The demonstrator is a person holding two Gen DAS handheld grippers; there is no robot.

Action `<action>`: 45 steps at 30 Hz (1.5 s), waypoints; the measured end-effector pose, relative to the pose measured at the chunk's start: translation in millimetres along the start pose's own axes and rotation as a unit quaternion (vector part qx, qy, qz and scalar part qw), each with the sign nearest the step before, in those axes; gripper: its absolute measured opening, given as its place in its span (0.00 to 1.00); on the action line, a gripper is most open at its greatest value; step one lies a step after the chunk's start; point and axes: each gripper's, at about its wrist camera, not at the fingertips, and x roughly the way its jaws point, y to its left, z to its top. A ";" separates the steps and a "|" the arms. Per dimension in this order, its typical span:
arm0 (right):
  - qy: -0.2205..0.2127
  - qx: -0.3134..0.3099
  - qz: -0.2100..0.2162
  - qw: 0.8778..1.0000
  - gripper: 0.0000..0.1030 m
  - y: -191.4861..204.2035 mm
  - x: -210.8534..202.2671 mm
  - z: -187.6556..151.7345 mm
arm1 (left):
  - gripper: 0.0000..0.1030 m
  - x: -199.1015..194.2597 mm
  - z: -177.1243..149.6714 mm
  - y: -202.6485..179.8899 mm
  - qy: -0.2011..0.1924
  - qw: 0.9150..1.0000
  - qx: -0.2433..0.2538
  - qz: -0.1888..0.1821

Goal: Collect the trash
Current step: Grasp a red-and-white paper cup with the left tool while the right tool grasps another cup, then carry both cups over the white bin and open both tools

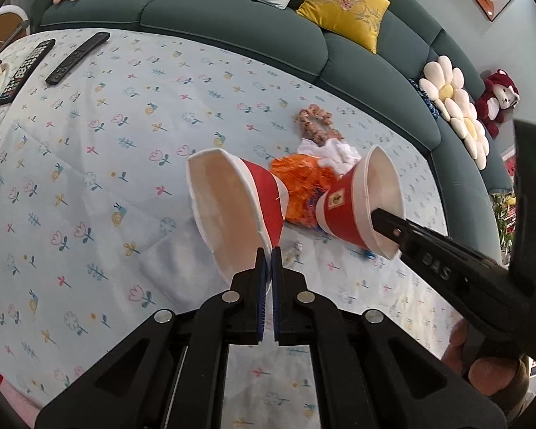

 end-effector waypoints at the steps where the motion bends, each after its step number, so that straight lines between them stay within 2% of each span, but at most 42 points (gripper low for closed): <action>1: -0.007 0.003 0.002 1.000 0.04 -5.1 -9.1 -3.6 | 0.02 -2.9 -1.6 -5.2 -0.002 1.000 0.003 -0.002; 8: -0.050 0.015 0.008 0.999 0.04 -26.0 -60.7 -14.7 | 0.02 -23.7 -7.1 -43.9 -0.018 0.999 0.027 -0.014; 19: -0.122 0.058 0.009 0.991 0.04 -92.0 -150.5 -35.0 | 0.02 -69.3 -20.5 -141.0 -0.058 0.992 0.101 -0.045; 33: -0.188 0.142 -0.032 0.971 0.04 -226.9 -237.7 -85.4 | 0.02 -83.6 -64.0 -291.0 -0.063 0.972 0.209 -0.088; 38: -0.199 0.174 -0.047 0.963 0.04 -272.1 -253.7 -103.9 | 0.02 -78.6 -84.9 -345.3 -0.056 0.962 0.247 -0.104; 45: -0.200 0.218 -0.068 0.953 0.04 -332.1 -262.6 -135.1 | 0.02 -62.0 -109.7 -398.1 -0.036 0.951 0.284 -0.117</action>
